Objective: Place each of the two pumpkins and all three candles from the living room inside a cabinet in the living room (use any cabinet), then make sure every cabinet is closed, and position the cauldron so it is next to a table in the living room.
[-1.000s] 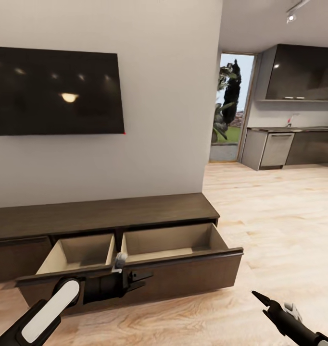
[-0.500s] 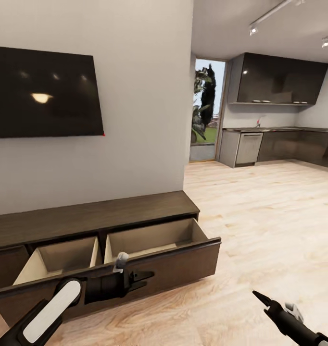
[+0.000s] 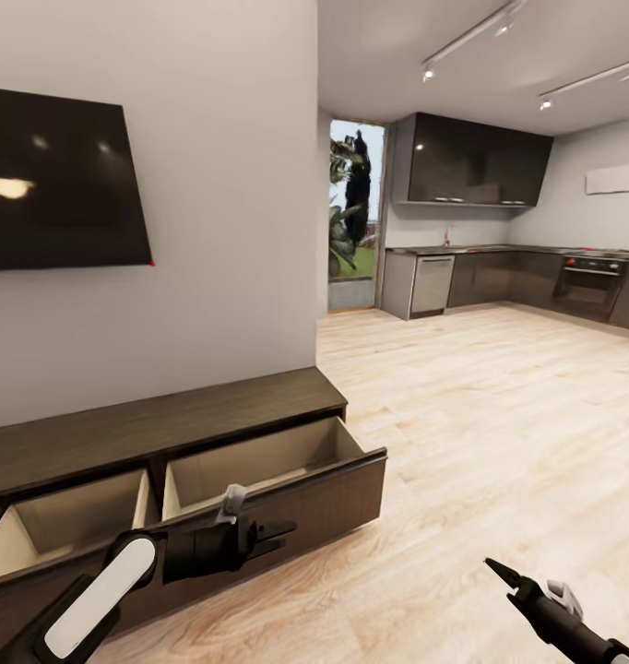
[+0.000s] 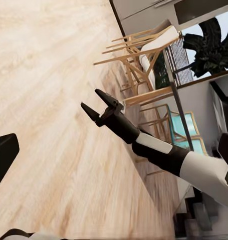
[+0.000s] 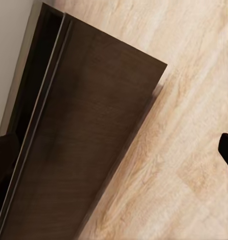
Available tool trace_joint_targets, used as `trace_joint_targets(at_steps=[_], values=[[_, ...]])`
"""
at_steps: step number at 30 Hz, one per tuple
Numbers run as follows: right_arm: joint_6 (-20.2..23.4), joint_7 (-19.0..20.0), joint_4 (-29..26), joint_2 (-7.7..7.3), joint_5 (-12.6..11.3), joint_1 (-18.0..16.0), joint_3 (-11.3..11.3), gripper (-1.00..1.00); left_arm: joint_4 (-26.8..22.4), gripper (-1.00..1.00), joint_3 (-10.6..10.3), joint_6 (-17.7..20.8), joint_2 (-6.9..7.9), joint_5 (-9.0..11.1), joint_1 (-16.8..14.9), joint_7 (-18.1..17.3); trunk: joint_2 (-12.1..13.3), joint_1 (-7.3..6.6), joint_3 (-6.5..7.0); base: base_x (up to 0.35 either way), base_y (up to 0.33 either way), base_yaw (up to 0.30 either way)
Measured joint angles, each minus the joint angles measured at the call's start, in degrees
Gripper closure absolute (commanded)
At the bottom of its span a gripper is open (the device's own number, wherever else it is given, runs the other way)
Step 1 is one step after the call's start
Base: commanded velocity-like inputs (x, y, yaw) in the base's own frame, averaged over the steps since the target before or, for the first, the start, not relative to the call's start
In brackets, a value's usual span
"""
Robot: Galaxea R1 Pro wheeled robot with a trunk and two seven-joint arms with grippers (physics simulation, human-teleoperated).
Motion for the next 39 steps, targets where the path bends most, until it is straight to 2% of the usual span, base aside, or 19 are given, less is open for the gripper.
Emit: trace_joint_targets(at_steps=[39], values=[[-0.4,-2.3,0.0,0.09,0.0,0.0,0.0,-1.00,0.0,-1.00,0.0,0.0,-0.26,-0.1,0.0,-0.1,0.0,0.01,1.54,-0.005,0.000,-0.272]])
